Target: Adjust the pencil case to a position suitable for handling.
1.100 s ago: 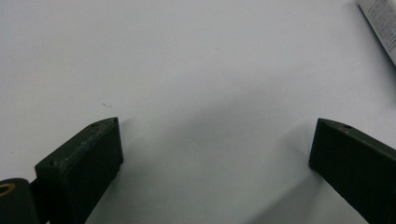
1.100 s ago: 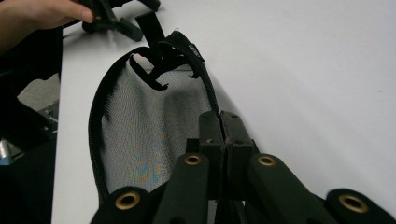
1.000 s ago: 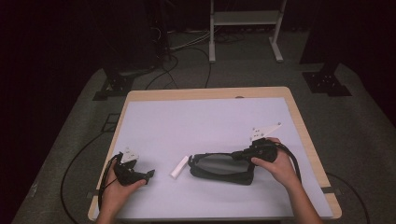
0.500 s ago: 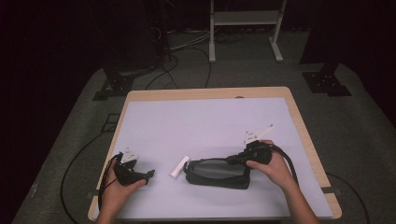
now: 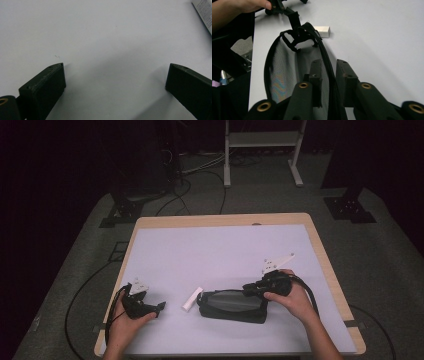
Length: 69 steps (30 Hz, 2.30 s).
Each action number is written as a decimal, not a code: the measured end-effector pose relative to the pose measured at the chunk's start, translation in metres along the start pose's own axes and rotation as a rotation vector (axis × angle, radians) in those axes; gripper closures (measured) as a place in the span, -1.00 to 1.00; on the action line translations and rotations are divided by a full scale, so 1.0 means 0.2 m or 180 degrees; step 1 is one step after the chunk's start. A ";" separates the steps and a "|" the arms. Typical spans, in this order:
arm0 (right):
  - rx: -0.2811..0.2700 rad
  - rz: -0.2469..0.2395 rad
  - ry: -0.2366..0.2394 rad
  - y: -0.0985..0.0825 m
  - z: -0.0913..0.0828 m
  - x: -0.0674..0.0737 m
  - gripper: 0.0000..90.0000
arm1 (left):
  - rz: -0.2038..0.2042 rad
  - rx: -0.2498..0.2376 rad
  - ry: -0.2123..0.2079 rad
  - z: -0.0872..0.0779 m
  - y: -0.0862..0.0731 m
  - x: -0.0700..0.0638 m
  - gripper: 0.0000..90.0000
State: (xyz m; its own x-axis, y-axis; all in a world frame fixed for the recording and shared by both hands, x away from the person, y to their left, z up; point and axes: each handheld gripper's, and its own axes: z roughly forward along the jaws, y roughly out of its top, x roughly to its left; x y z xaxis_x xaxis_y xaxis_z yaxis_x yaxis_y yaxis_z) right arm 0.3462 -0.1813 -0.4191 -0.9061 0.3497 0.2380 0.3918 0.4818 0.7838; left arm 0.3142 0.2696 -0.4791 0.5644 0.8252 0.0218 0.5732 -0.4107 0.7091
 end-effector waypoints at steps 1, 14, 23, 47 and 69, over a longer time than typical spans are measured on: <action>-0.0025 -0.0007 -0.0022 0.00 -0.01 0.00 0.57 | 0.0000 -0.0001 0.0000 0.00 0.00 0.00 -0.96; -0.0123 0.0029 -0.0345 0.00 -0.09 -0.02 0.09 | 0.0000 -0.0001 0.0000 0.00 0.00 0.00 -0.96; -0.0284 0.0140 -0.0602 -0.03 -0.16 -0.06 -0.19 | 0.0001 -0.0001 0.0001 0.00 0.00 0.00 -0.96; -0.0015 0.0648 -0.1767 -0.30 -0.26 -0.24 -0.45 | 0.0000 0.0000 0.0003 0.00 0.00 0.00 -0.96; 0.0168 0.0876 -0.2099 -0.43 -0.20 -0.33 -0.55 | -0.0003 -0.0002 0.0028 -0.01 0.00 -0.01 -0.91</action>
State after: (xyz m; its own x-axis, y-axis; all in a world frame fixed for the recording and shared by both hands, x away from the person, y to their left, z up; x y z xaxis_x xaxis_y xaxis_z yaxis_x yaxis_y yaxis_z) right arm 0.3653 -0.2774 -0.4784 -0.4947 0.8690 0.0137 0.6146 0.3387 0.7124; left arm 0.3126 0.2688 -0.4774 0.5585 0.8291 0.0273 0.5734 -0.4097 0.7095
